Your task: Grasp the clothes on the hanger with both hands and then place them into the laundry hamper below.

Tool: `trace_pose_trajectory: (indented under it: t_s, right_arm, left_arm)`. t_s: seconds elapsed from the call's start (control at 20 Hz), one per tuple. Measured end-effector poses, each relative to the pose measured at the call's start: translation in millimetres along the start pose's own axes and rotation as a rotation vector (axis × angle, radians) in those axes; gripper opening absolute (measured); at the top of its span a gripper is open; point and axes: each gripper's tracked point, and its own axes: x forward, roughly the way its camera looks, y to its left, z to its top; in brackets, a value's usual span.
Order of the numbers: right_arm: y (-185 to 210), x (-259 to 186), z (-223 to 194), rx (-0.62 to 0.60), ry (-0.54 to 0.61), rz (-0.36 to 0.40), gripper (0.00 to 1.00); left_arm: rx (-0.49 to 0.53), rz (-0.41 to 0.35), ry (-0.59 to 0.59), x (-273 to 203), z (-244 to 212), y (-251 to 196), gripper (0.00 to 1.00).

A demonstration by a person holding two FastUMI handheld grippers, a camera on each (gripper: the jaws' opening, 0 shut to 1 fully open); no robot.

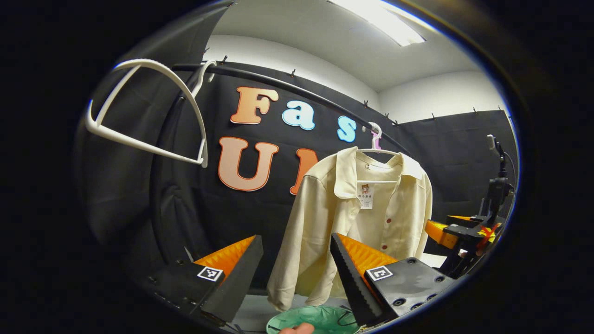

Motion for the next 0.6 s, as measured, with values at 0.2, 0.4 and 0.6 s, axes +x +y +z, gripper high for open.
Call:
trace_pose_trajectory:
  t_s: [0.2, 0.4, 0.6]
  right_arm:
    - [9, 62, -15, -0.041, 0.032, -0.019, 0.95]
    - [20, 111, -37, -0.014, 0.104, -0.059, 0.95]
    - [13, 147, -44, -0.121, 0.098, -0.108, 0.96]
  left_arm:
    - [-0.001, 0.027, 0.015, -3, -7, 9, 0.96]
    - [-0.004, 0.036, 0.003, 3, -4, 15, 0.96]
    - [-0.016, -0.087, -0.011, 36, -7, -21, 1.00]
